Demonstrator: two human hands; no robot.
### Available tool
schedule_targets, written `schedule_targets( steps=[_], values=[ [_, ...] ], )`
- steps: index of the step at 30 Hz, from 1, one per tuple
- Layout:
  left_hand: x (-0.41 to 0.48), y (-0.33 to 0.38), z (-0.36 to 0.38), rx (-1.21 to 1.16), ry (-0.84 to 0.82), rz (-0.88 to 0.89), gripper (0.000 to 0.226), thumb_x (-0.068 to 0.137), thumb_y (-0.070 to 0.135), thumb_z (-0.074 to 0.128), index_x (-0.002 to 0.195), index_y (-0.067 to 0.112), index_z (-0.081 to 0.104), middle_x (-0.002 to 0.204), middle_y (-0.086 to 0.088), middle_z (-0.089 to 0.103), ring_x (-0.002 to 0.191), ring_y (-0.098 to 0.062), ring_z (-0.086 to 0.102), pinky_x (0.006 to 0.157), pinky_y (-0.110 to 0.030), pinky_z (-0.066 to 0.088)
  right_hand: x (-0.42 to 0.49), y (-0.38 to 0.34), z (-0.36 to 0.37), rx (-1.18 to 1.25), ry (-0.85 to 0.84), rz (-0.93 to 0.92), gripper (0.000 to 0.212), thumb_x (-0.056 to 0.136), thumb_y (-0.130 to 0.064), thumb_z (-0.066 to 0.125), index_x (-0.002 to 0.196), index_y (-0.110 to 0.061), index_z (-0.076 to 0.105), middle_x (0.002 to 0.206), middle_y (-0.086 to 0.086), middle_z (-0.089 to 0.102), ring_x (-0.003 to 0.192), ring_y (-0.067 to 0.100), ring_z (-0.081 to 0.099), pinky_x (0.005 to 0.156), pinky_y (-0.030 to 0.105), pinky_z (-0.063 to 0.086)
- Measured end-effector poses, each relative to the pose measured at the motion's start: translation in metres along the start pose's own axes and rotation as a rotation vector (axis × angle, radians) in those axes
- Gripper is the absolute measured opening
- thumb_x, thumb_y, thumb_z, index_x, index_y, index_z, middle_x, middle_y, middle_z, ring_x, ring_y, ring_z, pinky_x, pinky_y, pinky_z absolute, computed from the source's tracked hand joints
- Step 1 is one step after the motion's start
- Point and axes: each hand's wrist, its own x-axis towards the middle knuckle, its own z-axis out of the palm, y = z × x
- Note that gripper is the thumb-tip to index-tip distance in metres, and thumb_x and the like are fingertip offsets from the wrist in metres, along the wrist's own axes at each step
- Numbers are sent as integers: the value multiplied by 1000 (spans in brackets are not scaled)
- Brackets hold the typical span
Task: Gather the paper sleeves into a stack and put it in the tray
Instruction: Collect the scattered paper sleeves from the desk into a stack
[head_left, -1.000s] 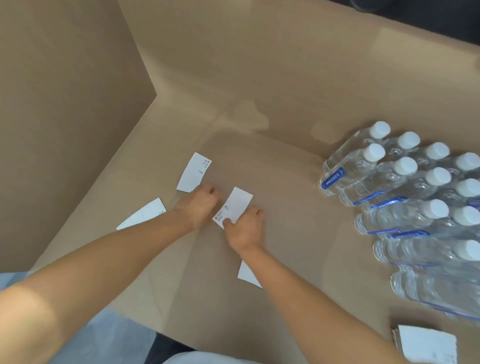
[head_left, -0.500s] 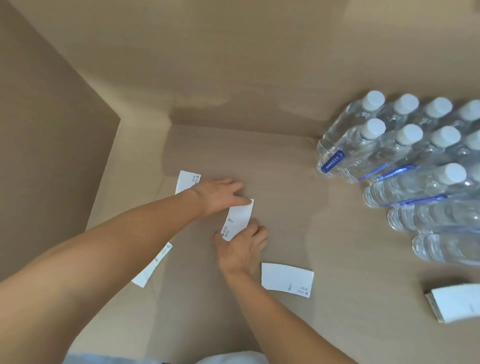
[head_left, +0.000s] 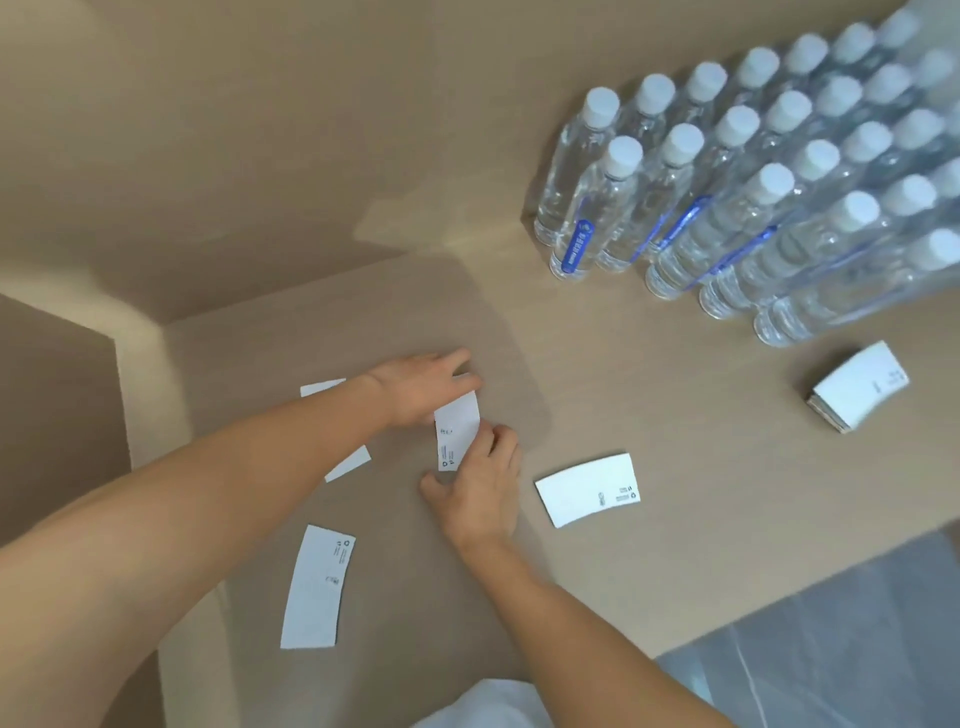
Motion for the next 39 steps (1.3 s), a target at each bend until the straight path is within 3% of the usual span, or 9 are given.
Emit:
schedule_targets(
  steps=[7, 13, 17, 22, 27, 33, 39],
  values=[
    [-22, 16, 9, -44, 8, -148, 49, 80, 17, 67, 124, 10, 45, 128, -6, 38, 105, -27, 51, 73, -34, 44, 11, 13, -12, 1, -73, -76, 50, 72, -21, 72, 115, -8, 49, 120, 9, 44, 114, 29, 39, 92, 35, 44],
    [-45, 41, 23, -187, -14, -319, 38, 81, 26, 65, 110, 10, 47, 112, -4, 43, 80, -21, 46, 48, -28, 26, 24, 35, -43, -61, -273, -269, 50, 75, -20, 67, 121, -9, 51, 125, 7, 43, 120, 26, 34, 98, 33, 43],
    [-58, 68, 30, -282, 24, -396, 38, 82, 29, 63, 109, 9, 48, 109, -4, 43, 81, -23, 52, 57, -31, 38, 36, 50, -71, -141, -379, -440, 49, 74, -19, 68, 120, -10, 53, 125, 6, 44, 122, 25, 34, 97, 35, 46],
    [-61, 116, 30, -411, 96, -499, 38, 83, 25, 64, 113, 7, 48, 113, -5, 42, 87, -24, 54, 71, -37, 50, 52, 68, -109, -266, -495, -599, 63, 72, -17, 74, 130, -12, 52, 130, 5, 43, 126, 22, 32, 98, 38, 46],
    [-46, 165, 35, -631, 257, -548, 40, 80, 29, 66, 112, 11, 50, 108, 0, 41, 94, -24, 54, 79, -39, 52, 67, 102, -146, -349, -533, -714, 68, 71, -16, 75, 134, -11, 51, 132, 6, 43, 128, 22, 32, 103, 35, 43],
    [-21, 203, 44, -630, 386, -540, 44, 78, 43, 65, 111, 19, 49, 107, 4, 42, 89, -17, 50, 74, -36, 50, 75, 142, -173, -369, -509, -768, 67, 70, -22, 79, 130, -10, 52, 128, 9, 45, 123, 25, 35, 102, 36, 42],
    [-13, 219, 47, -604, 423, -546, 42, 80, 38, 61, 116, 19, 50, 114, 3, 42, 98, -18, 51, 73, -33, 49, 73, 161, -178, -359, -505, -770, 57, 71, -26, 76, 122, -12, 57, 124, 6, 47, 121, 23, 38, 98, 37, 46]
  ],
)
